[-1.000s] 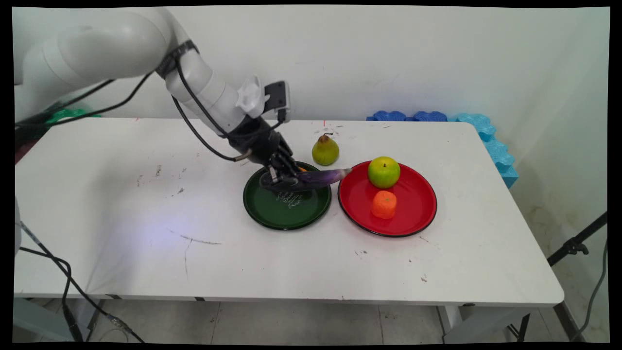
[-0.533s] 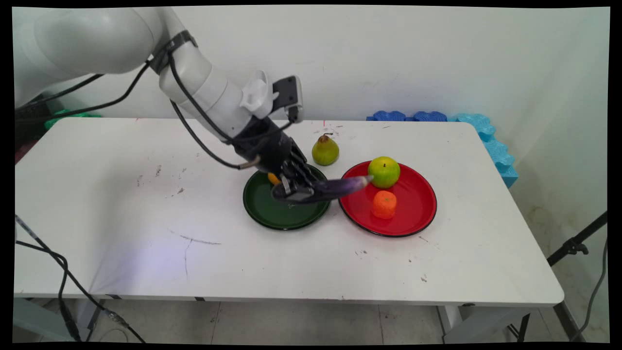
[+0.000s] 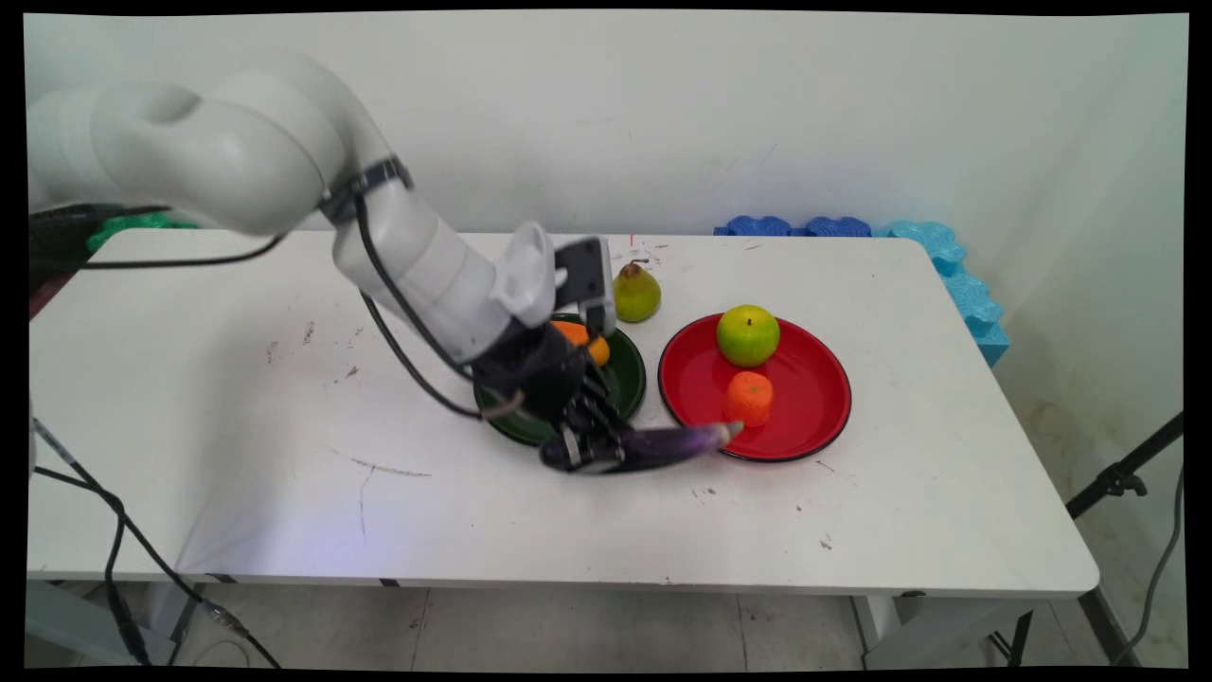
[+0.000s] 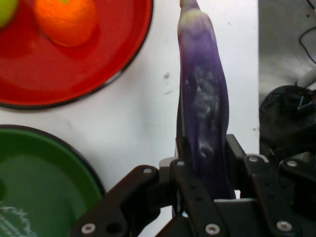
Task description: Place the picked object on the table
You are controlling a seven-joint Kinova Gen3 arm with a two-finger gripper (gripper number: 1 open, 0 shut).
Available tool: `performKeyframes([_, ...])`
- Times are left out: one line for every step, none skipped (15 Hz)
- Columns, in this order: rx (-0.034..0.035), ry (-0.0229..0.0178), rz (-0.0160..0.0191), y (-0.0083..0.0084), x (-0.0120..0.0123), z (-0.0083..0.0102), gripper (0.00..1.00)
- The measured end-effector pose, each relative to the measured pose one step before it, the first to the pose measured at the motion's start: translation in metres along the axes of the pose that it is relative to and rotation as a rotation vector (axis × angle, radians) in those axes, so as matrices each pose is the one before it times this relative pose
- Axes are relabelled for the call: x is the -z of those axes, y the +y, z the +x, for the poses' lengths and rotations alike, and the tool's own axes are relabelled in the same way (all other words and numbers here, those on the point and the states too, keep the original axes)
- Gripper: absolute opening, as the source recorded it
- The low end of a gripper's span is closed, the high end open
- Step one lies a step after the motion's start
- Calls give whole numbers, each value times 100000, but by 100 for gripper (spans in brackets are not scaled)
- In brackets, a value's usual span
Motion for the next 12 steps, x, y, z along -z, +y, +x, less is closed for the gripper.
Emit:
performKeyframes([162,-208,-174,262,-578,-189,0])
performKeyframes([117,-234,-124,222,-572,-179,0])
performKeyframes([92,-192,-10,157,-566,-173,0])
performKeyframes([103,-226,30,111,-569,-167,0])
performKeyframes([108,-195,56,83,-562,-161,0])
performKeyframes([155,-201,74,56,-545,-155,0])
performKeyframes([189,-108,140,37,-544,-119,0])
performKeyframes([319,-61,176,18,-507,-119,0])
performKeyframes([430,-96,155,15,-482,-124,0])
performKeyframes([433,-89,136,7,-451,-109,0])
performKeyframes([428,-131,164,-4,-506,-108,0])
performKeyframes([272,-98,115,-8,-313,-73,0])
